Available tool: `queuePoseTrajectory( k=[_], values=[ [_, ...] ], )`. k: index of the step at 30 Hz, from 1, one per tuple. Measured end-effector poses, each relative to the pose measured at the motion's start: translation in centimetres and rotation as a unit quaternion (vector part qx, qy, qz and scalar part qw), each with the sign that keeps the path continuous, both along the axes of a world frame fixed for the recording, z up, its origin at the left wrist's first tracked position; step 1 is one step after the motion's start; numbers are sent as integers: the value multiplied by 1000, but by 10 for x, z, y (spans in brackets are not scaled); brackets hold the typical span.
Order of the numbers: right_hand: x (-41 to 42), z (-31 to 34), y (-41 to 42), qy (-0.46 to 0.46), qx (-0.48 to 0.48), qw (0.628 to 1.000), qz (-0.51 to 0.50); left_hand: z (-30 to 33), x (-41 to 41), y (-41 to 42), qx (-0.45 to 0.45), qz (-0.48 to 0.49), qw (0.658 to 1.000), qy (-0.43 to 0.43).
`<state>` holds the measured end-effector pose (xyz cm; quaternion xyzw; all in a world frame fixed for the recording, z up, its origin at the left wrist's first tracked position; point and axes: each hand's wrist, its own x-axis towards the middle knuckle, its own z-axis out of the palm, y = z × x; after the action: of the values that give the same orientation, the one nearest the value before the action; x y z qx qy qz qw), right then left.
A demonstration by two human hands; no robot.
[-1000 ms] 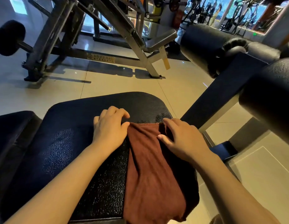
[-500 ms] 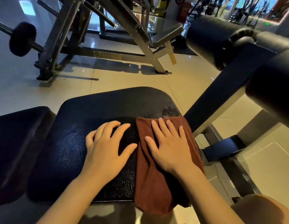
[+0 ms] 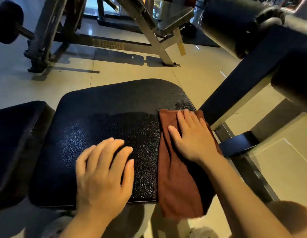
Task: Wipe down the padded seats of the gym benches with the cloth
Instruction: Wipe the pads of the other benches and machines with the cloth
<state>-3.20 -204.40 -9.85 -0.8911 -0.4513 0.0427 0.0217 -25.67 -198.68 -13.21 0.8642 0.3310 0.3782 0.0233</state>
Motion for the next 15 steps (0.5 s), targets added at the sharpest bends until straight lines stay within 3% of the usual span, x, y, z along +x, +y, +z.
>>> queuePoseTrajectory(
  k=[5, 11, 15],
  values=[
    [8, 6, 18, -9, -12, 998, 53, 2, 0, 1, -12, 21, 1000, -17],
    [-56, 8, -24, 34, 9, 975, 219, 5, -2, -1, -37, 30, 998, -36],
    [-64, 7, -52, 64, 40, 982, 174, 8, -8, -2, -25, 48, 998, -16]
  ],
)
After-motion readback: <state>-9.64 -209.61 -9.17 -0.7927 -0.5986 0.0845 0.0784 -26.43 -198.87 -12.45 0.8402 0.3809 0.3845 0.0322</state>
